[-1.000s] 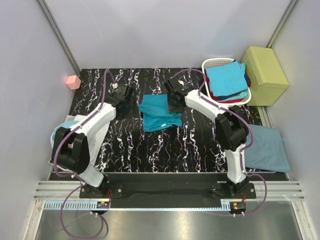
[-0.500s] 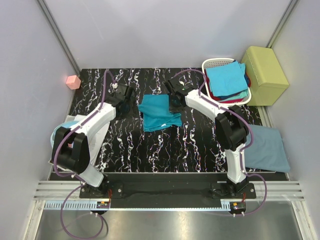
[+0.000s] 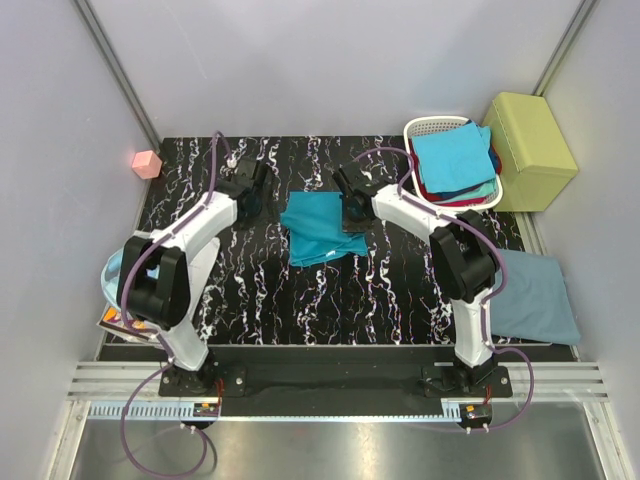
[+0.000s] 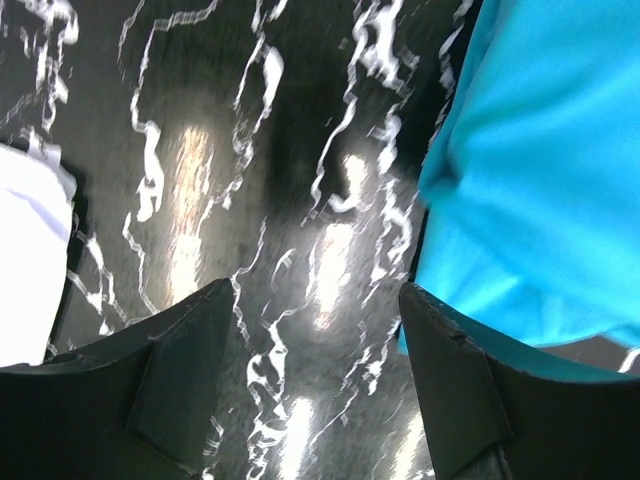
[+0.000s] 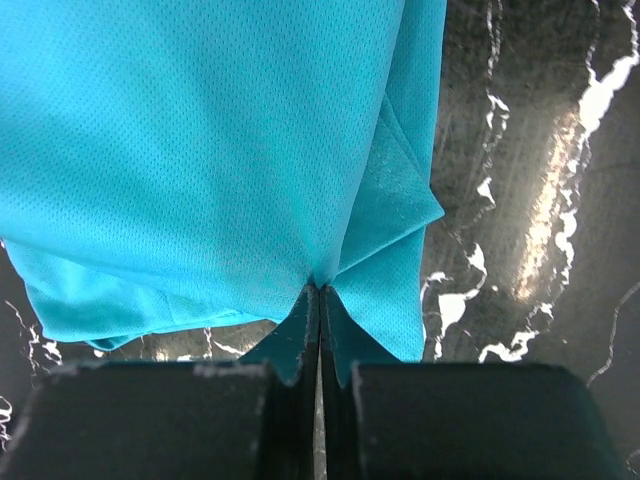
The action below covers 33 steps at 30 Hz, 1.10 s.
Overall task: Fold and stack the t-shirts
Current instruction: Smooth out wrinkles on the folded tshirt
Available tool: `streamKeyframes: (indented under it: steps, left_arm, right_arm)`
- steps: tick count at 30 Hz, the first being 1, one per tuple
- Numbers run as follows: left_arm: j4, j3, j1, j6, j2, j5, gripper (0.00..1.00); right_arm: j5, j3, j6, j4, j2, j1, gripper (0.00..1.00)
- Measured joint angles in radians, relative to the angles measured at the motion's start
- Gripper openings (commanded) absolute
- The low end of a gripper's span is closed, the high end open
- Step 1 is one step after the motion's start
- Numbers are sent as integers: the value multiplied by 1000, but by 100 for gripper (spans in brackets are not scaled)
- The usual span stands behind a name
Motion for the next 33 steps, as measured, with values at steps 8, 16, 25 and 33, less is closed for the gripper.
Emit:
streamKeyframes:
  steps: [8,16,25,33]
  left_arm:
    - [16,178,11,-4,166,35,47]
    - [32,226,11,-29,284,131,39]
    - [45,246,11,-31,291,160,29]
    - [53,259,2,-35,291,177,14]
  right_arm:
    - [6,-26,0,0,-70,-1,0]
    - [6,-26,0,0,-77,-4,0]
    - [6,-26,-1,-1,-77,-5,0]
    - [8,-26,-2,-2,-83,-5,0]
